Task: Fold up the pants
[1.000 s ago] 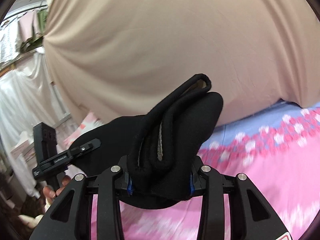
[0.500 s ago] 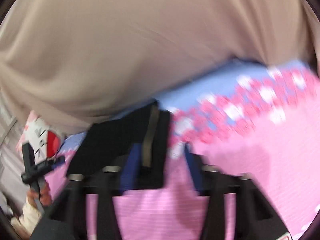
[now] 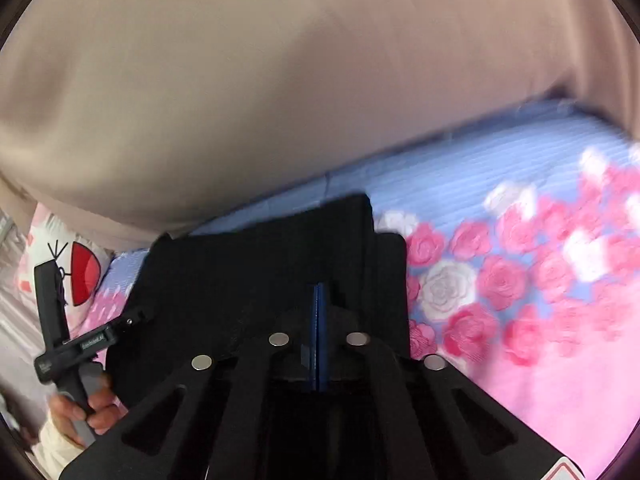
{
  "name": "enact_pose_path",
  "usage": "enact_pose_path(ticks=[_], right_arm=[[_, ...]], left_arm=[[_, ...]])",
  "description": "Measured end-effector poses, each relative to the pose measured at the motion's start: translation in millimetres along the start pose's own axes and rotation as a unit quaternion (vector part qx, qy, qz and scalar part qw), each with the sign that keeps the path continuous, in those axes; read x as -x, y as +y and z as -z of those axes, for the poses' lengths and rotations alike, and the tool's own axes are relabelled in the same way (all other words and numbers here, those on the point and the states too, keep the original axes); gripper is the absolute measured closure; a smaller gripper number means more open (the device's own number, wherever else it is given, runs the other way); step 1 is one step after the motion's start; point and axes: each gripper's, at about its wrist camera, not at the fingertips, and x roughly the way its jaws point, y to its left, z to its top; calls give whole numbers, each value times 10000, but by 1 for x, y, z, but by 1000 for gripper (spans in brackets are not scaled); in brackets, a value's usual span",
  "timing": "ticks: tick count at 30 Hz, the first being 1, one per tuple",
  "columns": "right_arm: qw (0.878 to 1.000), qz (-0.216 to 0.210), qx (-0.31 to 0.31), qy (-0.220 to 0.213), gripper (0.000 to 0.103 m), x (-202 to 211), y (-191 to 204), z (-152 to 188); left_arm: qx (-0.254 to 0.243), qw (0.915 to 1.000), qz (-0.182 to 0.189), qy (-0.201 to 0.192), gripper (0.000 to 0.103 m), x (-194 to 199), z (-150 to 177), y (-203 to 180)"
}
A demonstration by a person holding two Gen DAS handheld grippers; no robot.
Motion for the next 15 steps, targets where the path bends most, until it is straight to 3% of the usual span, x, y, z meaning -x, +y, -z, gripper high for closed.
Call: enact_pose_path(ticks=[2, 4, 7, 9, 12, 15], right_arm=[[9993, -144, 341, 24, 96, 5, 18, 8], [9959, 477, 623, 448, 103, -18, 13, 22], [9990, 338, 71, 290, 103, 3, 4, 25], [9982, 553, 221, 1, 91, 40, 27, 28], [9963, 710, 442, -213, 90, 77, 55, 43], [9943, 929, 486, -207, 84, 89, 73, 60]], left_arm=[[-224, 9987, -276, -373, 12, 13, -3, -3], [-598, 9951, -673, -403, 12, 9, 0, -9], [-632, 9945, -761, -359, 12, 22, 9, -9], [-865, 9906, -876, -591, 12, 50, 19, -14], [-1251, 9795, -1284, -914, 8, 91, 36, -25], [-1287, 9792, -1323, -847, 8, 115, 54, -33]])
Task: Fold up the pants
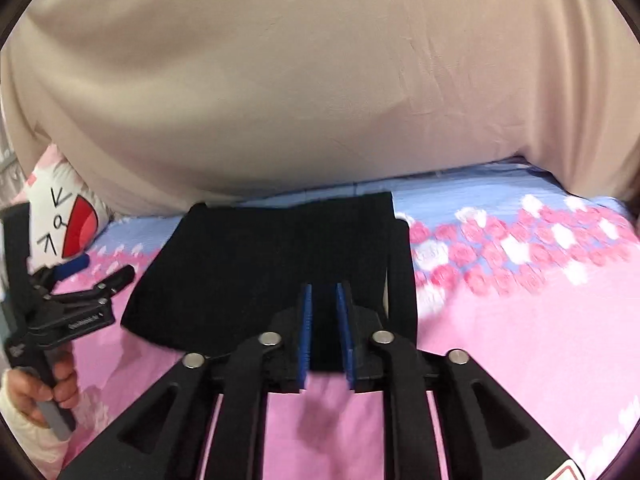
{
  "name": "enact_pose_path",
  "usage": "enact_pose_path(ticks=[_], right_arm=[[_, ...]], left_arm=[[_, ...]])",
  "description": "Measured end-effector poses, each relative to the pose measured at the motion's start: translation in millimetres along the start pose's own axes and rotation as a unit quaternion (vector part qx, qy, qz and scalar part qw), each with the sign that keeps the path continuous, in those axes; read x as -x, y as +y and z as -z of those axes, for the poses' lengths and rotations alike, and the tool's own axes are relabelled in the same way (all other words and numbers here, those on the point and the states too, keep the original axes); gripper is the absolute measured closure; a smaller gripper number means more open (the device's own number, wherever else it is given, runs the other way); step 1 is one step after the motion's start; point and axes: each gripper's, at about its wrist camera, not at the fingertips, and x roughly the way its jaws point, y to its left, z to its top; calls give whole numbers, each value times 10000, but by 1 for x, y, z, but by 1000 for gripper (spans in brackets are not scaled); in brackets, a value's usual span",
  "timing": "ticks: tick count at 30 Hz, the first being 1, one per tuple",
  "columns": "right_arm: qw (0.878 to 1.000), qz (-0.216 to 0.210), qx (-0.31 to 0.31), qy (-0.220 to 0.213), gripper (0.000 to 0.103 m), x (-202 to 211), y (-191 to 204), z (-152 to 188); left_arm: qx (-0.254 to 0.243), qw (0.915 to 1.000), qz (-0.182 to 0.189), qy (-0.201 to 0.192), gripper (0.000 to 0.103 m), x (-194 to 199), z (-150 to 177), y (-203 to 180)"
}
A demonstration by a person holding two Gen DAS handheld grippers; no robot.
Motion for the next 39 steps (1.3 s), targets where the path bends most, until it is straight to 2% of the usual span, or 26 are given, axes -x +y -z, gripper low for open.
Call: enact_pose_path(ticks=[1, 3, 8, 10, 13, 22, 26, 29, 31, 35, 39], right_arm=[[10000, 50, -22, -12, 83, 5, 1, 7], [10000, 54, -65, -15, 83, 13, 9, 24], [9995, 14, -306, -97, 81, 34, 9, 54], [9992, -15, -373, -122, 78, 41, 13, 59], [9990, 61, -352, -286, 68, 55, 21, 64], [9980, -94, -351, -520, 68, 93, 44, 82], [9977, -34, -301, -600, 59, 102, 53, 89], [9979, 15, -180, -622, 59, 107, 62, 94], [9980, -3, -153, -613, 59, 109, 66, 98], [9980, -27, -145, -616, 59, 114, 71, 101], [9978, -17, -83, -654, 58, 121, 76, 104]], left_arm=[[33, 10000, 76, 39, 8, 8, 4, 1], [59, 9999, 117, 41, 8, 20, 5, -25], [50, 9999, 99, 55, 8, 48, 23, -33], [98, 9998, 129, 87, 8, 58, 32, -36], [124, 9998, 122, 31, 8, 74, 41, -38], [264, 9995, 177, 4, 8, 111, 71, -41], [267, 9996, 122, -56, 8, 124, 81, -40], [226, 9996, 111, -151, 5, 138, 86, -41], [184, 9995, 22, -272, 5, 148, 89, -42], [97, 9977, -410, -527, 5, 166, 95, -44], [219, 9979, -272, -538, 5, 174, 98, -40]])
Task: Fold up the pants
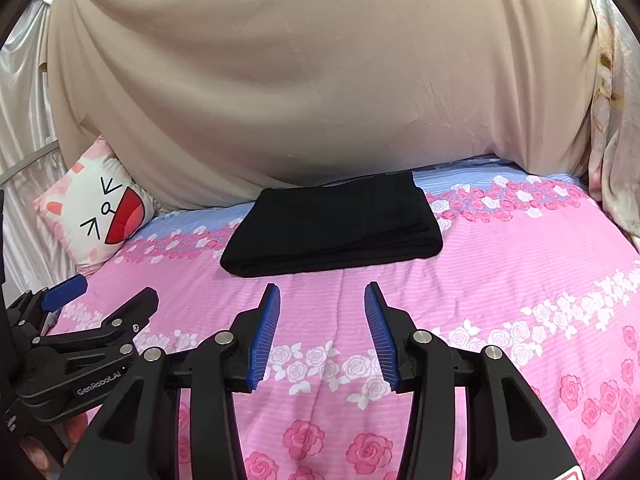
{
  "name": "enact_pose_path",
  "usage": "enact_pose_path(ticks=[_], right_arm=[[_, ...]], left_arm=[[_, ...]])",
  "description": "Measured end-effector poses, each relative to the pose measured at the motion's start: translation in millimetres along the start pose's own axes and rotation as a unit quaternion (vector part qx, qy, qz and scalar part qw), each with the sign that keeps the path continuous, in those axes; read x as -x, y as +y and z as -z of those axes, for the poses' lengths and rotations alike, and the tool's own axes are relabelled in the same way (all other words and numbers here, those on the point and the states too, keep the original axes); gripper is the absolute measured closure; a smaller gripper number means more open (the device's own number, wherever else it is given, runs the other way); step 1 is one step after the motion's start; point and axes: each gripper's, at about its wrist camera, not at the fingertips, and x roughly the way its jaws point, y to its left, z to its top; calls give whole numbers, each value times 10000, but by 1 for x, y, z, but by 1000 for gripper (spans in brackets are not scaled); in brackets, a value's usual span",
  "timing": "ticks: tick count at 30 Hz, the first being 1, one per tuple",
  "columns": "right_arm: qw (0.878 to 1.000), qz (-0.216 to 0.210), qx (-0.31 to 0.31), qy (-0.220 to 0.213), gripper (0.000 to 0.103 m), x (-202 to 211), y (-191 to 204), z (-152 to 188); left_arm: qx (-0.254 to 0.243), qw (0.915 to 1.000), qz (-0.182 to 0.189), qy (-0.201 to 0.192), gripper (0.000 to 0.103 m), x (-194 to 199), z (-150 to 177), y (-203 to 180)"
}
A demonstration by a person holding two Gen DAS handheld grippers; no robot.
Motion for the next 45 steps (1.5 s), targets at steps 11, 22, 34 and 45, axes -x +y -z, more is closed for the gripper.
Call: enact_pose_path(ticks=[11, 22, 34, 45], right_arm=[[9999, 56, 84, 16, 54, 6, 7, 6], [9999, 52, 132, 88, 53, 6, 15, 12], [9999, 72, 109, 111, 53, 4, 12, 15], [9998, 85, 87, 151, 53, 3, 10, 17]], left_arm=[[127, 9999, 62, 53, 5, 3, 5, 9], [250, 9991, 250, 229, 5, -3, 10, 19], [155, 9992, 240, 270, 5, -7, 13, 19], [129, 9991, 272, 305, 5, -10, 13, 18]])
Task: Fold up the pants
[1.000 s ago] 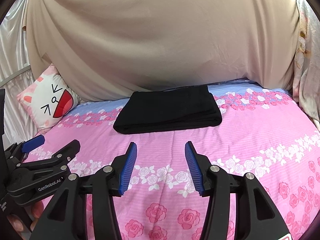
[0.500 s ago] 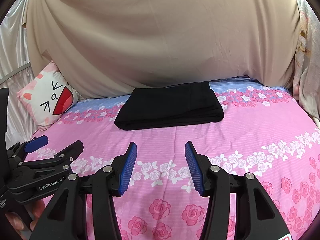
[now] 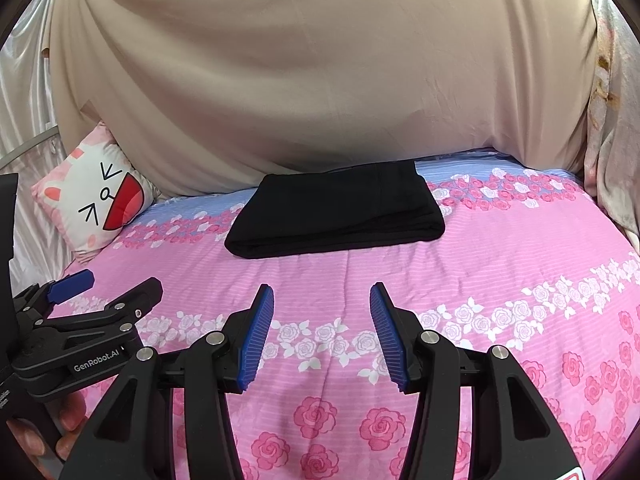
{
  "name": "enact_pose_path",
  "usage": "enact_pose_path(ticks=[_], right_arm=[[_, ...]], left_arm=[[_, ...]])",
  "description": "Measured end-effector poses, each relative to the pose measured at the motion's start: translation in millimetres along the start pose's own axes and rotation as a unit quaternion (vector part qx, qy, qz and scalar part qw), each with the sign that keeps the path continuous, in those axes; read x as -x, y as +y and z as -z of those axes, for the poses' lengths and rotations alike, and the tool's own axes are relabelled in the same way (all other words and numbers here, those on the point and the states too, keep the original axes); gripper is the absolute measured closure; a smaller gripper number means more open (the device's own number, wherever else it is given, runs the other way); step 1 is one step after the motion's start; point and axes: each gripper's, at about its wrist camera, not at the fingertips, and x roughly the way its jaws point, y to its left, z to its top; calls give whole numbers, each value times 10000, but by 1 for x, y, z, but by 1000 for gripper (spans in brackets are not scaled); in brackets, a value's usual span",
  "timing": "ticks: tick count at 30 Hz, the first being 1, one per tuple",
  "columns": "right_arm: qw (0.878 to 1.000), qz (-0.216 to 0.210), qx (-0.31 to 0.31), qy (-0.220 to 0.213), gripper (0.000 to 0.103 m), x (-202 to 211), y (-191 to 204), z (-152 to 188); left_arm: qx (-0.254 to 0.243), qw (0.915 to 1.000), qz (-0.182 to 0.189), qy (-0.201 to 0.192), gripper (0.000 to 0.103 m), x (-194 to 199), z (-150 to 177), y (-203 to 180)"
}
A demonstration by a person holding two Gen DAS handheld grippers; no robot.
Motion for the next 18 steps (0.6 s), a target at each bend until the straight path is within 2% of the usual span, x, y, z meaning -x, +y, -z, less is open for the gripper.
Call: enact_pose_path(ticks=[2, 4, 5, 7, 8, 11, 12, 18], right_arm=[[10000, 0, -4, 20, 53, -2, -1, 0], [10000, 2, -18, 46, 53, -3, -2, 1], [10000, 5, -22, 56, 53, -4, -2, 2], [10000, 2, -44, 80, 53, -6, -3, 3], [9999, -1, -47, 96, 53, -7, -4, 3], [9999, 11, -61, 120, 53, -7, -6, 4], [9999, 15, -66, 116, 53, -6, -7, 4], [9999, -25, -81, 139, 53, -6, -9, 4]], left_arm=[[-9, 10000, -13, -11, 5, -1, 0, -1], [35, 9998, 199, 66, 5, -3, 3, -2], [91, 9989, 443, 152, 5, -5, 6, -3], [113, 9984, 520, 186, 5, -8, 10, -6], [70, 9987, 470, 167, 5, -8, 11, -7], [-50, 10000, 13, 11, 5, -7, 13, -11], [-102, 9999, -51, 81, 5, -8, 12, -11], [-104, 9996, -29, 250, 5, -11, 14, -9]])
